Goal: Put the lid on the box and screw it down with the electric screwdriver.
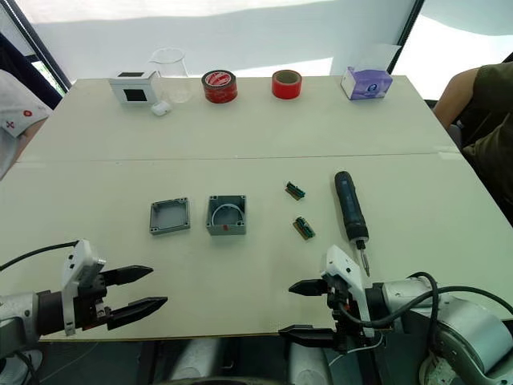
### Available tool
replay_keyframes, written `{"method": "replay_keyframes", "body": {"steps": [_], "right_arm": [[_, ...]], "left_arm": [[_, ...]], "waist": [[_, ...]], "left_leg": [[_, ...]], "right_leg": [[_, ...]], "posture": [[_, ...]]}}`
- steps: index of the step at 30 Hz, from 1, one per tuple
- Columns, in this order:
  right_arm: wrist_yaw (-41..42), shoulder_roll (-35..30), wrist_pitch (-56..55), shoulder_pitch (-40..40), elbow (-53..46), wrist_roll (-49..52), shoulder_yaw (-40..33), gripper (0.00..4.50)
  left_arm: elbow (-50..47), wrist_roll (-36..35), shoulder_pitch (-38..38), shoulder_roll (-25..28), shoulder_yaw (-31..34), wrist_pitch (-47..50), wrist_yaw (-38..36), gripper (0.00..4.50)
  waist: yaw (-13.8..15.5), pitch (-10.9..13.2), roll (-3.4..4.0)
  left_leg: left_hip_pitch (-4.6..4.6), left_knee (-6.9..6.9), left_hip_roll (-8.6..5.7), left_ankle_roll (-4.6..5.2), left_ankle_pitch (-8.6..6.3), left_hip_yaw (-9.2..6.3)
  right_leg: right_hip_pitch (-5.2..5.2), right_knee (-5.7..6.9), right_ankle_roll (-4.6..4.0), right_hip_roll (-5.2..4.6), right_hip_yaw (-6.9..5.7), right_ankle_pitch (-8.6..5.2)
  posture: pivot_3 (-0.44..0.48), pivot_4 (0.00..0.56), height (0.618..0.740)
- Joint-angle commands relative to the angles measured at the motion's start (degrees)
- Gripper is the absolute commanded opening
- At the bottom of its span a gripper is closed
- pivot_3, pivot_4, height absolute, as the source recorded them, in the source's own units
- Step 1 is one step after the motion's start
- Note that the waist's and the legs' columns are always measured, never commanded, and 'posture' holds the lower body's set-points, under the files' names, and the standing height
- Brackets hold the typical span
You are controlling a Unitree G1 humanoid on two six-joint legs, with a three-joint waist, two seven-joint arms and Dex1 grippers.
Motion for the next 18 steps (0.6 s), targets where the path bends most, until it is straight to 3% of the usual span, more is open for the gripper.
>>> {"method": "replay_keyframes", "body": {"steps": [1,12,18], "right_arm": [[0.2,-0.1,-1.0,0.1,-1.6,0.4,-1.1,4.50],[-1.9,0.3,0.7,-2.4,-1.4,1.0,-0.5,4.50],[-5.1,3.2,0.7,-7.0,0.0,1.1,-1.3,4.50]], "left_arm": [[-0.3,-0.8,-0.6,0.4,0.4,-0.5,-0.6,4.45],[-0.2,-2.9,-3.1,0.7,1.2,1.0,1.0,4.45],[1.5,-1.3,-7.8,4.0,0.9,1.2,1.7,4.45]], "waist": [[0.0,0.0,0.00],[0.0,0.0,0.00],[0.0,0.0,0.02]], "left_leg": [[0.00,0.00,0.00,0.00,0.00,0.00],[0.00,0.01,0.00,0.00,0.00,0.00],[0.00,0.05,0.00,0.00,0.00,-0.01]], "right_leg": [[0.00,0.00,0.00,0.00,0.00,0.00],[0.00,0.00,0.00,0.02,0.00,0.00],[0.00,0.04,0.01,0.06,0.00,0.00]], "posture": [[0.000,0.150,0.740],[0.000,0.150,0.740],[0.000,0.150,0.740]]}}
